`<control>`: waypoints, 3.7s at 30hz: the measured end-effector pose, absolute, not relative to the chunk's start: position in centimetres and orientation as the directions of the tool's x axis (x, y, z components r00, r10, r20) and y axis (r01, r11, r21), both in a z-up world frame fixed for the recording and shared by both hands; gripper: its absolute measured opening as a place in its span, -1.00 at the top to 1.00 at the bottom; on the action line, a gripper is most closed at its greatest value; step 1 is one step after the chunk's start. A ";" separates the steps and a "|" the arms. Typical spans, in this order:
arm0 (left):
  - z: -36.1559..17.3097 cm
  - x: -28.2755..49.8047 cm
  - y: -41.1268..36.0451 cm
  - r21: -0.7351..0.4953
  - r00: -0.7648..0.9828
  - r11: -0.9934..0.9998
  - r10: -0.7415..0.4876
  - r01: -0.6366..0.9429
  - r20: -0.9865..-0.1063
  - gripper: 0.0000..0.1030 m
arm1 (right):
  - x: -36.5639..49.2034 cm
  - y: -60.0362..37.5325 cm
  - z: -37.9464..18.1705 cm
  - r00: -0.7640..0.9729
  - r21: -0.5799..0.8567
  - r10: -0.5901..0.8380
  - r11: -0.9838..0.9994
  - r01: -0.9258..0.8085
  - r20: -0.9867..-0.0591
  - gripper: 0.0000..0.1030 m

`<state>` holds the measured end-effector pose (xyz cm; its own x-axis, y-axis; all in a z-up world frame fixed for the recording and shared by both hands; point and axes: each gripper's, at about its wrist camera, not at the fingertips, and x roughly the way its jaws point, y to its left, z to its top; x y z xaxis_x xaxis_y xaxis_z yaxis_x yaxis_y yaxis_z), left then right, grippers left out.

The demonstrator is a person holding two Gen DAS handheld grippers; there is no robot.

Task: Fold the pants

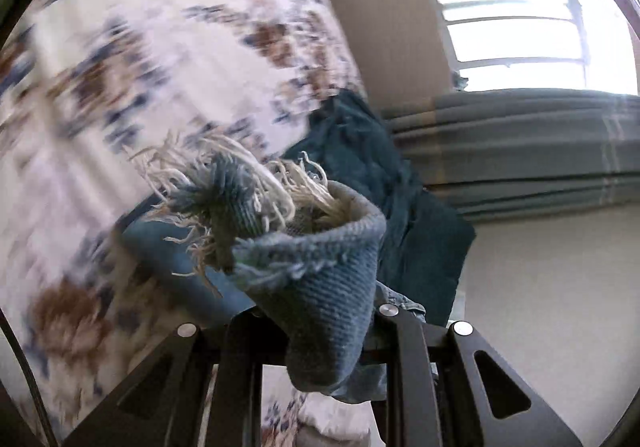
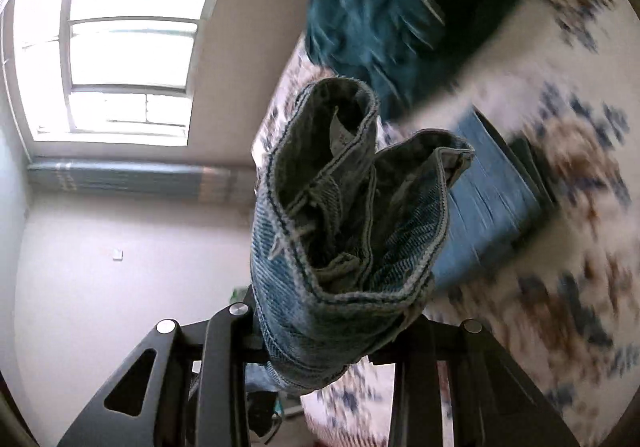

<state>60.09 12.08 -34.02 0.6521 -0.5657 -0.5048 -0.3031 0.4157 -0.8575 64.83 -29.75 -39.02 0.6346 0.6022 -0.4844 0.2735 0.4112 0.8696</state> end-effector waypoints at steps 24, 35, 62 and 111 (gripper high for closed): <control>-54.9 62.5 9.8 -0.780 0.476 0.508 -0.619 -0.364 -0.625 0.68 | 69.1 -31.7 -62.2 0.510 0.777 0.587 0.457 0.433 -0.629 0.34; -49.3 59.8 8.6 -0.321 0.356 0.905 -0.212 -0.280 -0.910 -0.71 | 67.5 -29.8 -56.2 0.368 0.492 0.362 0.788 0.371 -0.857 -0.75; -21.2 43.0 -0.1 0.042 0.587 0.999 0.033 0.001 -0.809 -0.73 | 43.0 -21.5 -21.5 0.581 -0.030 -0.157 0.974 0.223 -0.798 -0.78; -7.9 26.6 2.3 0.090 0.724 0.994 0.107 -0.062 -0.682 -1.00 | 24.5 -16.2 -3.7 0.731 -0.061 -0.171 0.983 0.174 -0.661 -0.94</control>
